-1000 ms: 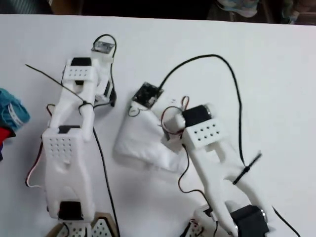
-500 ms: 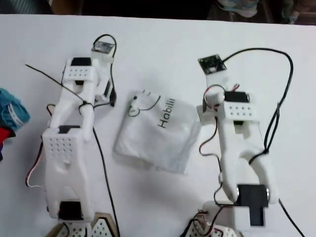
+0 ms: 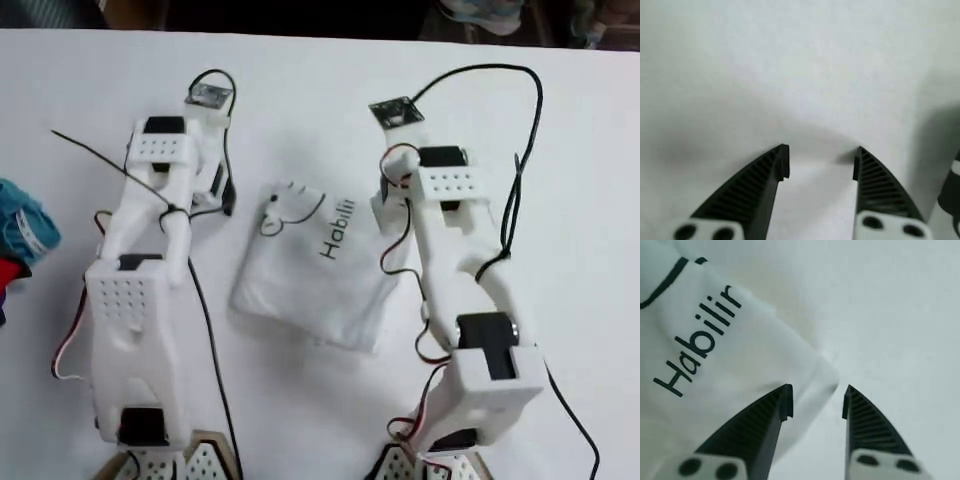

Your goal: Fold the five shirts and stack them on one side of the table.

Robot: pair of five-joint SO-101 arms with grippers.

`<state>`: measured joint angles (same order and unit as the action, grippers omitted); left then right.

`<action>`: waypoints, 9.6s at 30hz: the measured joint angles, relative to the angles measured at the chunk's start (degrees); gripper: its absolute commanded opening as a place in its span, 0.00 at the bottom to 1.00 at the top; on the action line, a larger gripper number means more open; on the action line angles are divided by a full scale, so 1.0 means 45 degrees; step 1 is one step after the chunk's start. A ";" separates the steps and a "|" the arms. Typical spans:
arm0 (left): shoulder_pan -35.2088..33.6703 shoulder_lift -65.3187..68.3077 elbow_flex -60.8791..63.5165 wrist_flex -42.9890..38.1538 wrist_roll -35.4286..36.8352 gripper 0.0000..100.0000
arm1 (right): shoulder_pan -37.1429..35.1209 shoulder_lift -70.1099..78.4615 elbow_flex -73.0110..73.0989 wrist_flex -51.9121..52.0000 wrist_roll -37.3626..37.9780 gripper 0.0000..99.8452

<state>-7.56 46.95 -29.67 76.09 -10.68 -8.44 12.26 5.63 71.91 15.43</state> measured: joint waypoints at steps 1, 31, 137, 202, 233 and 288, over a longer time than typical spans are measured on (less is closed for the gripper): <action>0.0000 0.0000 0.0000 0.0000 0.0000 0.23 | 0.0020 0.0195 -0.0039 0.0000 0.0000 0.17; 0.0000 0.0000 0.0000 0.0000 0.0000 0.23 | 0.0039 0.2071 -0.3829 0.1895 0.0000 0.10; 0.0000 0.0000 0.0000 0.0000 0.0000 0.23 | -0.2168 0.2325 -0.2129 0.3302 -0.0371 0.32; 0.0000 0.0000 0.0000 0.0000 0.0000 0.23 | 0.9084 0.6486 -0.9983 0.3751 0.9104 0.02; 0.0000 0.0000 0.0000 0.0000 0.0000 0.23 | 1.1702 1.0354 -1.5687 0.2501 0.9885 0.20; -0.0039 0.0000 0.0000 0.0000 0.0000 0.23 | 0.5509 0.3595 -1.2366 0.5763 0.2364 0.19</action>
<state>-7.74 46.95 -29.67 76.09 -10.68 16.35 28.44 -50.02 97.85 26.07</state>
